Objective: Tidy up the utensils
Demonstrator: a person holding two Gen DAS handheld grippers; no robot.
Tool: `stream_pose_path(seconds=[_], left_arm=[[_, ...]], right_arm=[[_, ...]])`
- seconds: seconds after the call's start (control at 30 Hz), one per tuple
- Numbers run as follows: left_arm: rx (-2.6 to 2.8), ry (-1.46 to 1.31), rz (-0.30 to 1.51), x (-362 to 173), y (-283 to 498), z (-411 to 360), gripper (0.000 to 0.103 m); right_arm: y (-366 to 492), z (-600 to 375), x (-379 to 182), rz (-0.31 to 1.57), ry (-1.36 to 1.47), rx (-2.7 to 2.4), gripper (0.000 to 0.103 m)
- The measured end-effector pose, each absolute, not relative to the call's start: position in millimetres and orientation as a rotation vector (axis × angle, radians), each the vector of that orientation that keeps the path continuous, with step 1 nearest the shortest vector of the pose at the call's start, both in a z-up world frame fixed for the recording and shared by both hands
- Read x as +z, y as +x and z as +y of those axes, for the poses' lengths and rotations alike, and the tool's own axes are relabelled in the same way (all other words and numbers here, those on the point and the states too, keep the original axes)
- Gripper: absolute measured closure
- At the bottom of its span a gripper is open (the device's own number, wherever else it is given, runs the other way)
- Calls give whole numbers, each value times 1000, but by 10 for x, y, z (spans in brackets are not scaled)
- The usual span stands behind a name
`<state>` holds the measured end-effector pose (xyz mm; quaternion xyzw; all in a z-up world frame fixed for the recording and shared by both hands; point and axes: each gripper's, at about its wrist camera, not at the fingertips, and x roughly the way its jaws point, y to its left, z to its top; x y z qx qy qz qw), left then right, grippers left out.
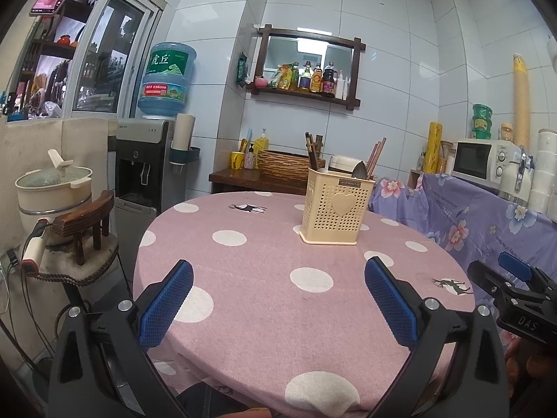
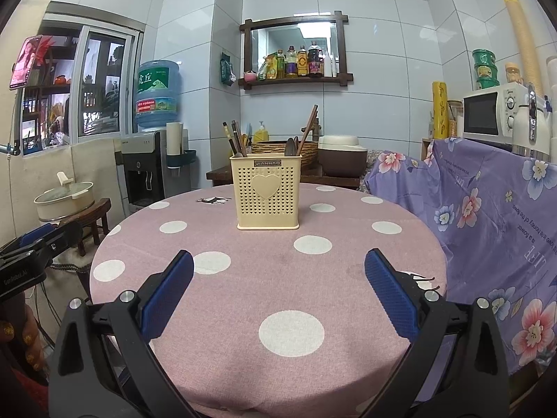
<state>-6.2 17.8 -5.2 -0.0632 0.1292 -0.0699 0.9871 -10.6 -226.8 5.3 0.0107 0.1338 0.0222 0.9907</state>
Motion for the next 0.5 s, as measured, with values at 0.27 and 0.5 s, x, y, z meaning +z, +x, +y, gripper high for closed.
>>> stream_pose_path(seconds=[0.27, 0.5], left_arm=[[-147, -141, 272, -41, -47, 187, 5], [-135, -150, 266, -39, -42, 212, 5]], right_arm=[[-99, -2274, 44, 273, 23, 45, 6], [-94, -2265, 31, 282, 24, 48, 6]])
